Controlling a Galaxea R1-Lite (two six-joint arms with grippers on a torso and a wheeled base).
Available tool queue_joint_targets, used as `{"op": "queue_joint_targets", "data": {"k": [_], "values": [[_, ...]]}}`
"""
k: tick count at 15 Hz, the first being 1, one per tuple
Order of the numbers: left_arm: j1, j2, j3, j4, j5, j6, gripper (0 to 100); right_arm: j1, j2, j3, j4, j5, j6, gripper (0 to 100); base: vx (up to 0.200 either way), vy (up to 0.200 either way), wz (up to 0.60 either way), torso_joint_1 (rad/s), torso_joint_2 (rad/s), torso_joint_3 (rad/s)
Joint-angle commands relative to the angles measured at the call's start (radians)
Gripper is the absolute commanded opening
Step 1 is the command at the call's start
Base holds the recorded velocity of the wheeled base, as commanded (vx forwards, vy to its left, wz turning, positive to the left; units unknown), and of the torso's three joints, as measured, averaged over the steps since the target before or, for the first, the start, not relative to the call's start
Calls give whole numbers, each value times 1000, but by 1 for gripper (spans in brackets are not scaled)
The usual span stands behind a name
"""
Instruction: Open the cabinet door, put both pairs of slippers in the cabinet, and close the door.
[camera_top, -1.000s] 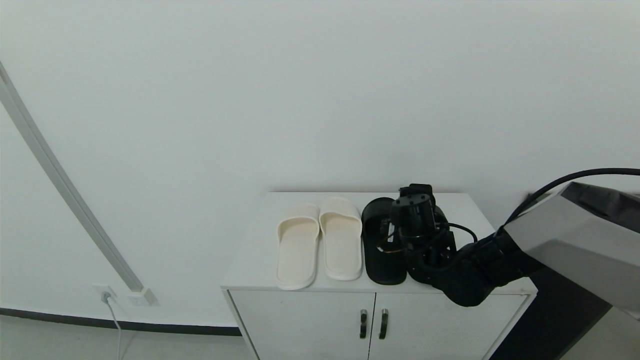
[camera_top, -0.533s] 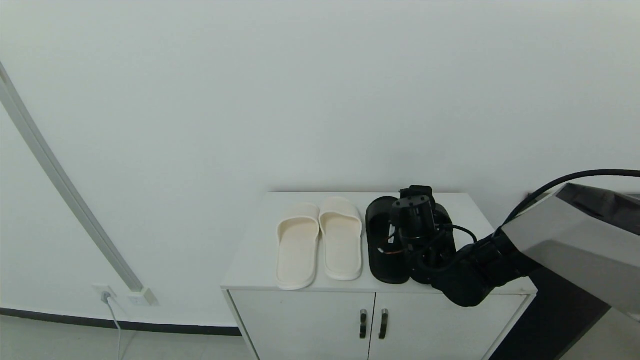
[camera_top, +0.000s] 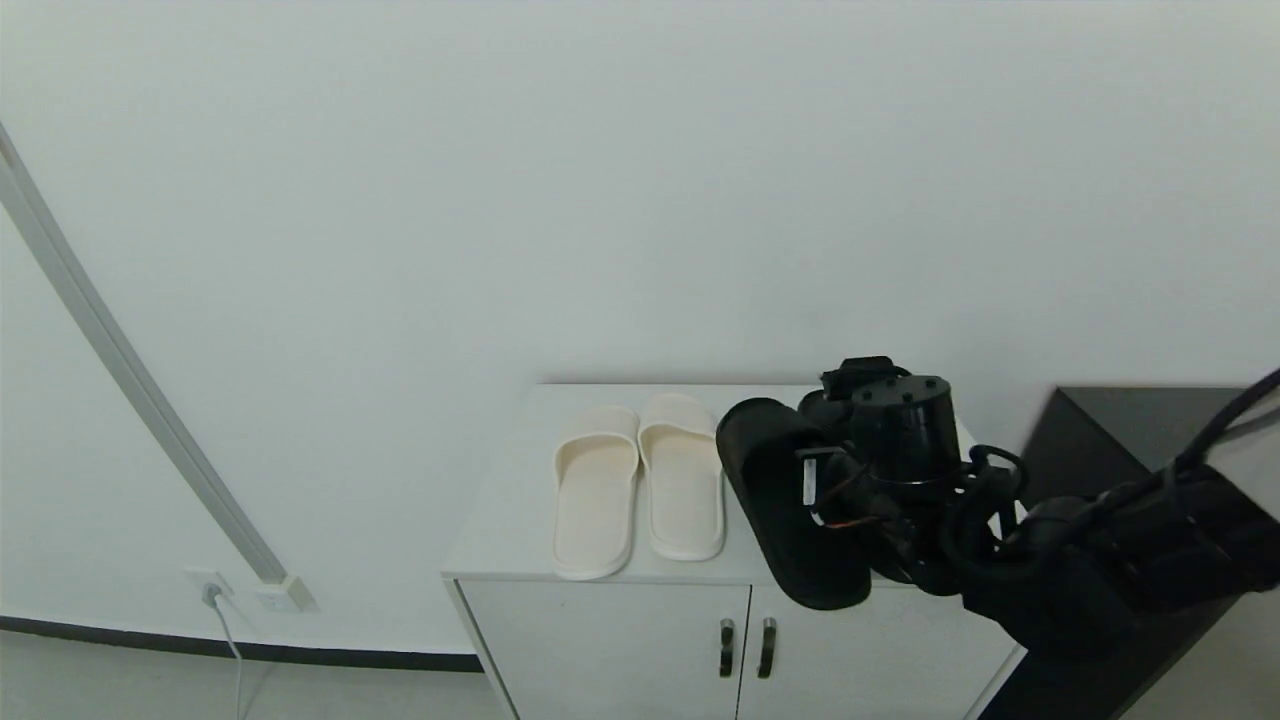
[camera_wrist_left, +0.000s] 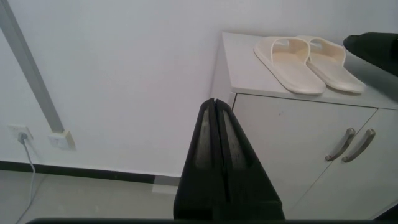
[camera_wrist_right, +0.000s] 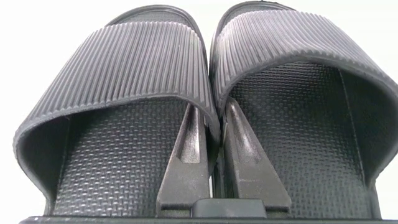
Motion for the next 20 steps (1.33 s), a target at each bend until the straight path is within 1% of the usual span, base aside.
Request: {"op": "queue_joint_targets", "data": {"k": [1,3,4,5,7,15,20], "values": [[0,0,0,0,1,-1,0,42,-185,134,-28,129,-24,0,0,0,0,0,0,0],[0,0,0,0,1,-1,0,55,-279,226,-50,267,-51,0,0,0,0,0,0,0],[0,0,0,0,1,-1,0,58,-322,272,-54,353,-73,0,0,0,0,0,0,0],[0,0,0,0,1,-1,0,59,-334,287,-54,383,-80,0,0,0,0,0,0,0],[0,2,0,0,1,-1,0,62,-391,356,-54,515,-139,0,0,0,0,0,0,0],[0,2,0,0,1,-3,0,87,-388,388,-56,527,-145,0,0,0,0,0,0,0],[0,2,0,0,1,-1,0,88,-391,395,-56,524,-158,0,-200,0,0,5,3,2]]}}
